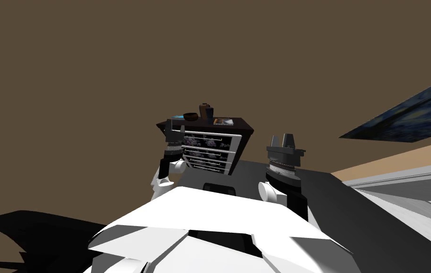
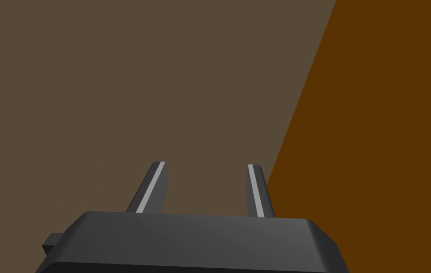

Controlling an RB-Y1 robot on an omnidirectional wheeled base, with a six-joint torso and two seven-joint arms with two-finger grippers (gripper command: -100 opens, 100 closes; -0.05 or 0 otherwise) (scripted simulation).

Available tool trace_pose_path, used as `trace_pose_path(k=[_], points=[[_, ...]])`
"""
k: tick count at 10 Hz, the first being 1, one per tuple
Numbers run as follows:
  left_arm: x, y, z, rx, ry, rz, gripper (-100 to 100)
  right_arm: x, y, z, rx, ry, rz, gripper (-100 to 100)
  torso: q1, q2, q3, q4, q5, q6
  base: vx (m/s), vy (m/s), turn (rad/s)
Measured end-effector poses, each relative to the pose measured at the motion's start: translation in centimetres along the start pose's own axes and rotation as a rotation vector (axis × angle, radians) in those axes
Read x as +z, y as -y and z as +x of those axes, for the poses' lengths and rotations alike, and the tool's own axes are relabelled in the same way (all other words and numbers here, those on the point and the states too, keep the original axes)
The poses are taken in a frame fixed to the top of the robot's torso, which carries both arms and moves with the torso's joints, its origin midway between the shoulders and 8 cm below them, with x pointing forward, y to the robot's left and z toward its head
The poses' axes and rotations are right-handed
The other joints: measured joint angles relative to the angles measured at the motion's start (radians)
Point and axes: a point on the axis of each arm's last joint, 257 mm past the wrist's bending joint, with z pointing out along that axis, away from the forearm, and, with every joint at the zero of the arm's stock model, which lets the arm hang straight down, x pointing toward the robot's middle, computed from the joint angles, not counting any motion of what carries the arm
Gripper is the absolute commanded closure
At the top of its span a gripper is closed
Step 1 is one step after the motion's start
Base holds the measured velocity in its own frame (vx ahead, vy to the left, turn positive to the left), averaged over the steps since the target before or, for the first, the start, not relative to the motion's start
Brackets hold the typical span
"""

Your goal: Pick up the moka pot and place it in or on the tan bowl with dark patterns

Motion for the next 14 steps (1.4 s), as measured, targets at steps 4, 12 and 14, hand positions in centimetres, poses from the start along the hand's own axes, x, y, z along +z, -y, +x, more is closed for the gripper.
trace_pose_path(k=[4,12,14], points=[[2.5,-0.6,-1.5,-0.020,0.016,0.024,-100,0.0,0.0,0.0,0.000,0.000,0.000,0,0.002,-0.004,-0.002,-0.001,0.000,0.000,-0.092,-0.081,0.020],[8.3,-1.2,-6.3,-0.069,0.110,0.081,-100,0.0,0.0,0.0,0.000,0.000,0.000,0,0.002,-0.003,-0.001,-0.001,0.000,0.000,-0.108,-0.089,0.029],[9.3,-1.7,-8.0,-0.084,0.146,0.095,-100,0.0,0.0,0.0,0.000,0.000,0.000,0,0.003,-0.002,-0.001,0.000,0.001,0.000,-0.088,-0.060,0.010]])
